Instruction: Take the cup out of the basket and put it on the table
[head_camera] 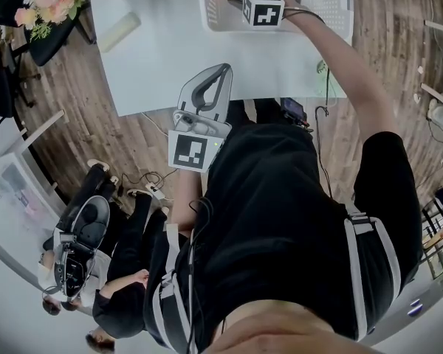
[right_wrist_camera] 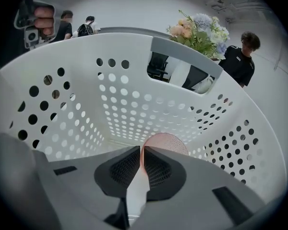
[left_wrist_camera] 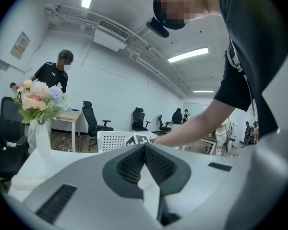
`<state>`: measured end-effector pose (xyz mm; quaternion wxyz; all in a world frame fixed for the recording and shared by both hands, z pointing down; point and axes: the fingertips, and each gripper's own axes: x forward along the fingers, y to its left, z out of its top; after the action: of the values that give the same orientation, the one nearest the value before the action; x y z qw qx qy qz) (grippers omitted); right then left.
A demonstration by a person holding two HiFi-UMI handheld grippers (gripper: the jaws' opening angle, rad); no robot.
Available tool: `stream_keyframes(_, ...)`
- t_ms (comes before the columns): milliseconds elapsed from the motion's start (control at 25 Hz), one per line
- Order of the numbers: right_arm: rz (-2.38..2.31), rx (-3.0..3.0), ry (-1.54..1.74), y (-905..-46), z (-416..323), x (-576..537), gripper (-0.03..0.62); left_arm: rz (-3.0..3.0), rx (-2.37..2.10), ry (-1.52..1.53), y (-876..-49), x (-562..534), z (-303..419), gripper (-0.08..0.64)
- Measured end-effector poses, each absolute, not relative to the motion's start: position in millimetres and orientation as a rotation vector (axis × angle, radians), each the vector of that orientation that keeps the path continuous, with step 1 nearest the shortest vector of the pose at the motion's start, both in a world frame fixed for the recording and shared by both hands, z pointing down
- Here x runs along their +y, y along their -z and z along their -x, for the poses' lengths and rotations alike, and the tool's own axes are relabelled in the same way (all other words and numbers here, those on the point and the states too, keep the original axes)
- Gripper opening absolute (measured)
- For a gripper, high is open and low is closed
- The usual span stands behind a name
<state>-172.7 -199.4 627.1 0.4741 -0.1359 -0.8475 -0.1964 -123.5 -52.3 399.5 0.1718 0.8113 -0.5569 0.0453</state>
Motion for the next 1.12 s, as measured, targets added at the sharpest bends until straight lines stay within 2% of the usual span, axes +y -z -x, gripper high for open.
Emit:
stream_keyframes(640,0.365,-2.070,0.439,-621.8,167.5,-192.5,0.031,-2.310,-1.581,-0.122,-397.4,-52.9,122.1,0.021)
stream_keyframes(1120,0.268,-2.198,0.472,-548.8,165.4,-198.7,0.031,-2.349,-1.582,-0.102,-384.2,-54.2,112.7,0.021)
